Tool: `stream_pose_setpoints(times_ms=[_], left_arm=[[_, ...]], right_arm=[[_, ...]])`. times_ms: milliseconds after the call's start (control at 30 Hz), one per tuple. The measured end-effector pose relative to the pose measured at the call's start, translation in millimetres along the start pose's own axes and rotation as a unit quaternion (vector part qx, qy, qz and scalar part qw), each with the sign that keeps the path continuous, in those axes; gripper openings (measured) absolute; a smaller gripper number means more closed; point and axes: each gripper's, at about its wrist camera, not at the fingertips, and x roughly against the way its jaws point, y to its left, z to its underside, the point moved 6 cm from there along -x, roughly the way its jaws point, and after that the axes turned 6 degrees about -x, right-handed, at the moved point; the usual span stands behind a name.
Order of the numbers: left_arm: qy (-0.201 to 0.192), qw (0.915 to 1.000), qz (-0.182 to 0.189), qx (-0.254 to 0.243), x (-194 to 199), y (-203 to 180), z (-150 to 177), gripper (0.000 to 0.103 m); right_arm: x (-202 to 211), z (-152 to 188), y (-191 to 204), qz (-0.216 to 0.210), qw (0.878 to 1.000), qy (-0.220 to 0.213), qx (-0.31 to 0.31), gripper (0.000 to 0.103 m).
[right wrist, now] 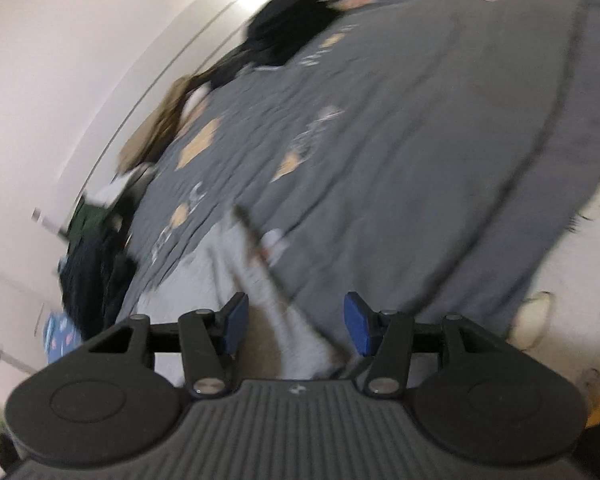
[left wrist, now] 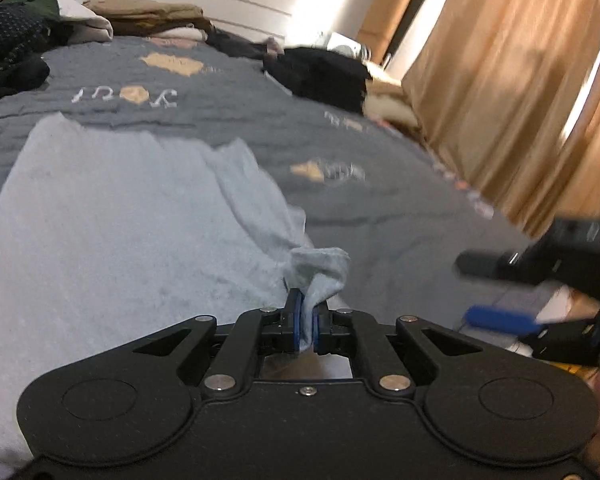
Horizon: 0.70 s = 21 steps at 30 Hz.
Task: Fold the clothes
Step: 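Grasp the shirt side edge with the left gripper and lift it toward the right gripper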
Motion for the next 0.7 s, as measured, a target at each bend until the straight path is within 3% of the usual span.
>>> stream_pose_setpoints(times_ms=[233,400,700], left_arm=[[-0.022,0.9998,0.005,0.000,7.1,0.2,-5.3,0.005],[-0.029,0.9991,0.004,-0.031,10.8,-10.0,-7.0,0.005],[-0.022,0.9944,0.002,-0.103,6.9,-29.0,-0.4,0.004]], right_arm=[[-12.2,14.9,5.5,-0.028,0.998,0.044,0.022,0.052],[-12.5,19.0,13.9,-0.079,0.994,0.072,-0.001,0.052],[-9.7,14.0,12.8,-0.073,0.996,0.050,-0.006,0.052]])
